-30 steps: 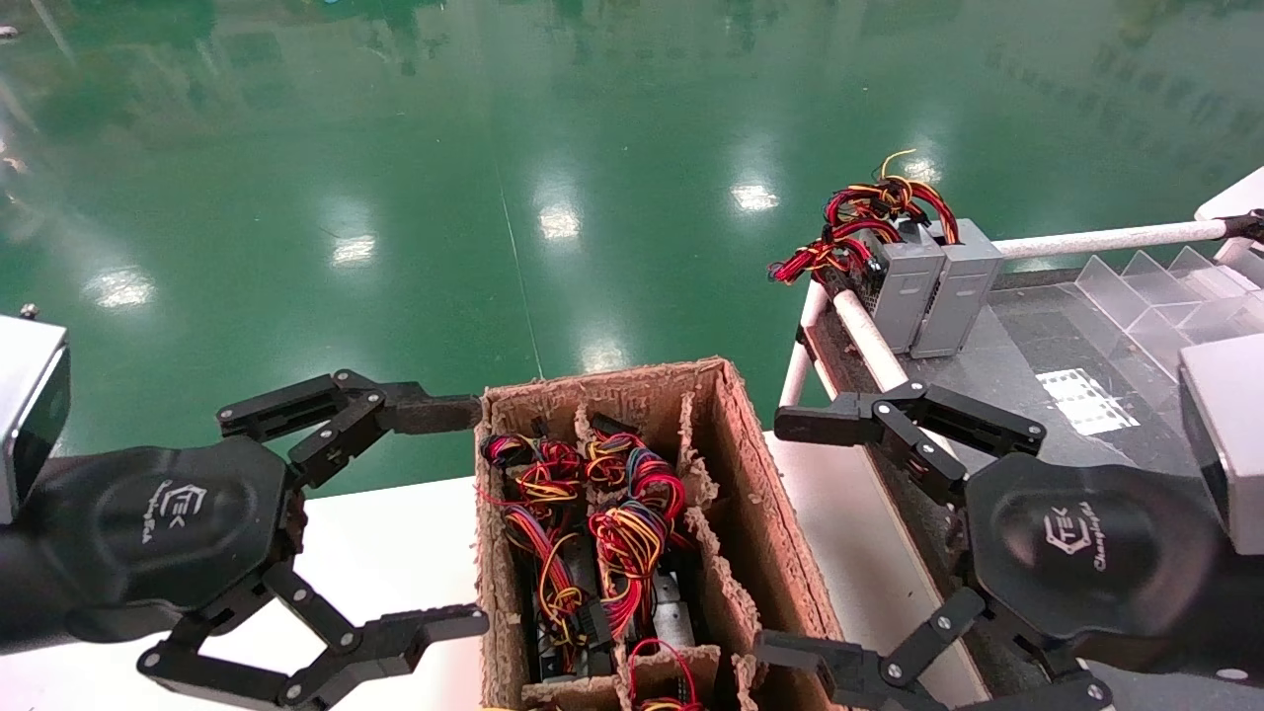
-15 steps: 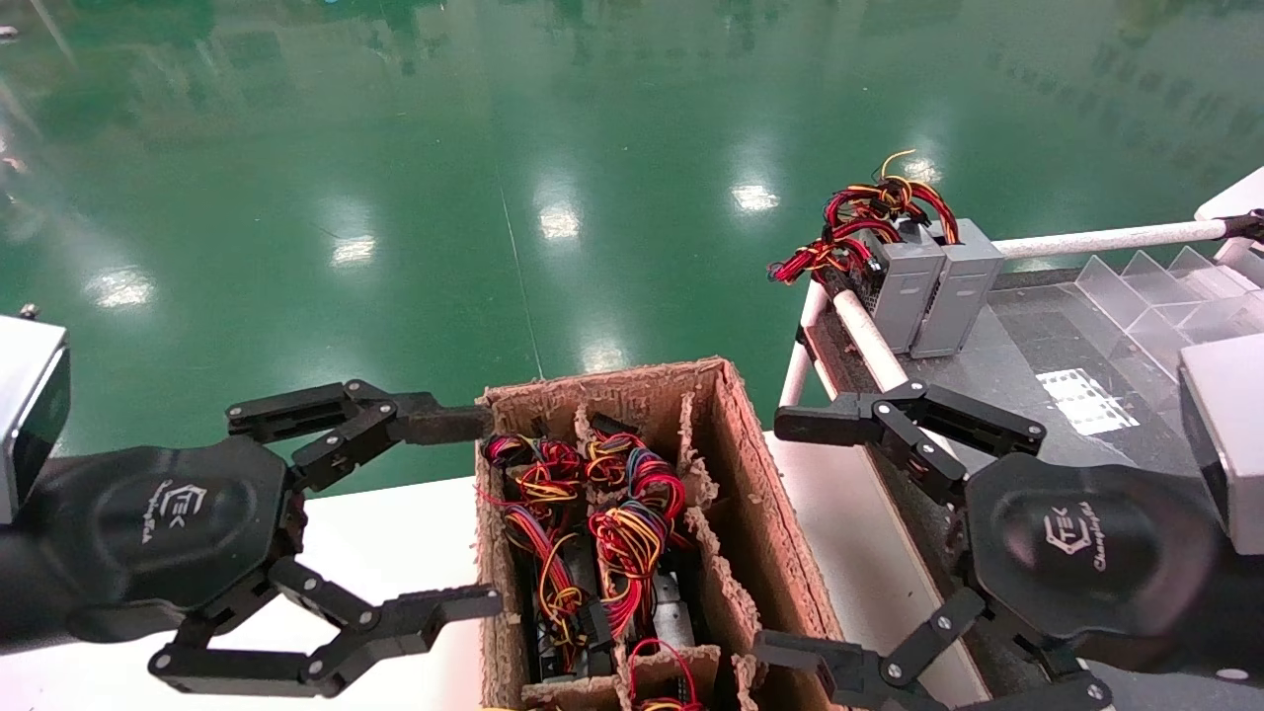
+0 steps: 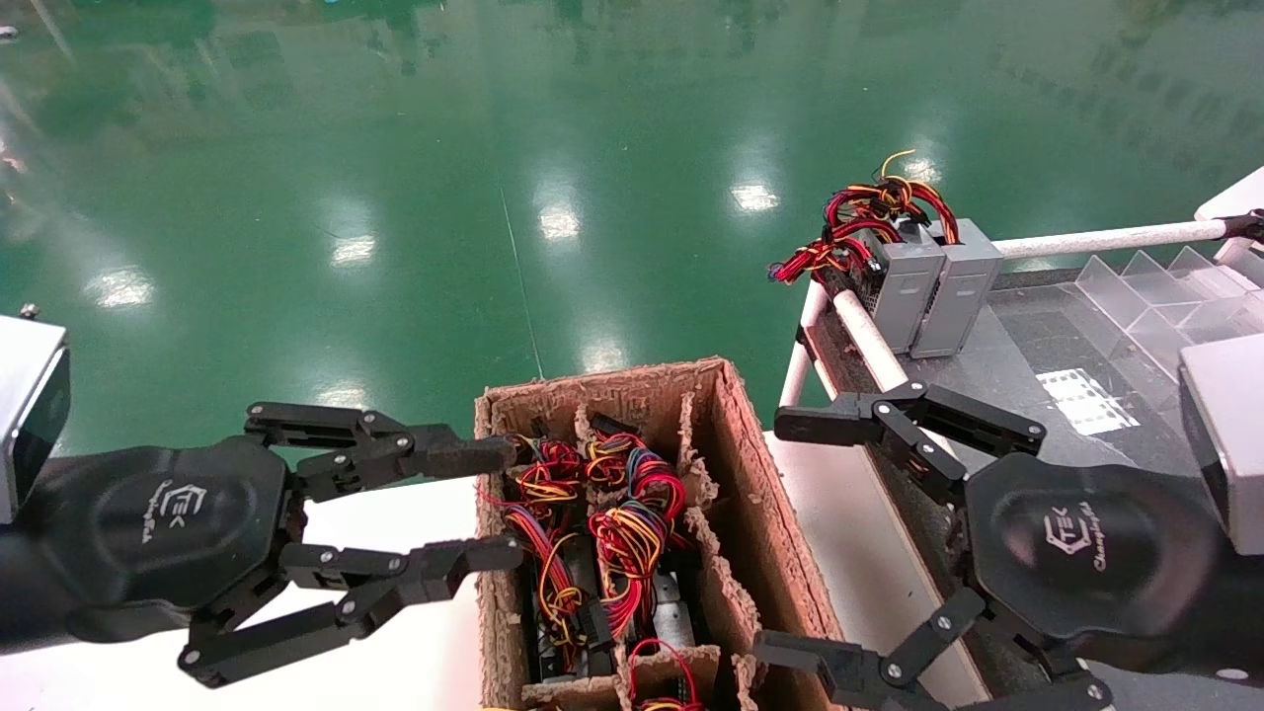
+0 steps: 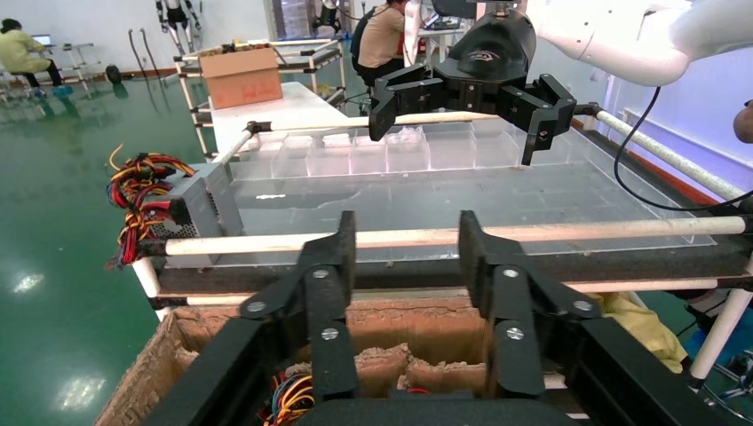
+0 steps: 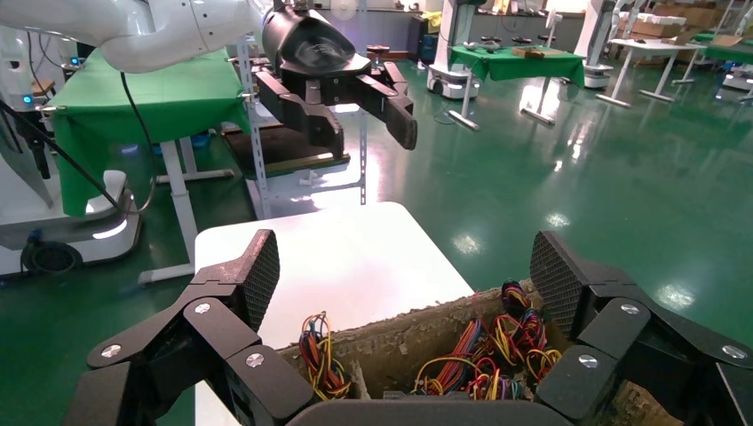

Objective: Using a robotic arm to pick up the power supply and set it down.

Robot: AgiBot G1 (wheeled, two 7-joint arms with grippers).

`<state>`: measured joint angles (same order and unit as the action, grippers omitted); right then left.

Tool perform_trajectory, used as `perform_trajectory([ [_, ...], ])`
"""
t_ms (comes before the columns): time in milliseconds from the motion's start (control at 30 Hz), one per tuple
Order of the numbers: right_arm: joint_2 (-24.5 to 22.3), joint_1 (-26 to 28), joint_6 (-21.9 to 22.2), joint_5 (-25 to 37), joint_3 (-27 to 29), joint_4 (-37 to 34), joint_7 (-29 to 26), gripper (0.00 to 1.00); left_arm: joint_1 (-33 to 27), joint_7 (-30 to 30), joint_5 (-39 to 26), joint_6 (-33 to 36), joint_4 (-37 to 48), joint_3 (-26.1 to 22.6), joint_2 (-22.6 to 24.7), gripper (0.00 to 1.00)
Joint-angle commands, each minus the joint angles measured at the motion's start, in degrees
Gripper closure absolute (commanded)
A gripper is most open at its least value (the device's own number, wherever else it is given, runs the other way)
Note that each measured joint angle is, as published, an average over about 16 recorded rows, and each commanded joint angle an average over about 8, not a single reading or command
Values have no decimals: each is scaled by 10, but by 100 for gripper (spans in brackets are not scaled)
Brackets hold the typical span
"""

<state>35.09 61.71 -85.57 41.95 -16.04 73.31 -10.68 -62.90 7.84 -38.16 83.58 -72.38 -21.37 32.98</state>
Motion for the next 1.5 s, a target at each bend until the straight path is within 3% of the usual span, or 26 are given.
perform_trajectory([
  [33, 0, 0, 0, 0, 0, 0, 0, 0, 0, 0, 0, 0, 0, 0, 0, 100],
  [533, 0, 0, 0, 0, 0, 0, 0, 0, 0, 0, 0, 0, 0, 0, 0, 100],
  [567, 0, 0, 0, 0, 0, 0, 0, 0, 0, 0, 0, 0, 0, 0, 0, 96],
  [800, 0, 0, 0, 0, 0, 0, 0, 0, 0, 0, 0, 0, 0, 0, 0, 9],
  [833, 0, 0, 0, 0, 0, 0, 0, 0, 0, 0, 0, 0, 0, 0, 0, 0],
  [1500, 0, 0, 0, 0, 0, 0, 0, 0, 0, 0, 0, 0, 0, 0, 0, 0],
])
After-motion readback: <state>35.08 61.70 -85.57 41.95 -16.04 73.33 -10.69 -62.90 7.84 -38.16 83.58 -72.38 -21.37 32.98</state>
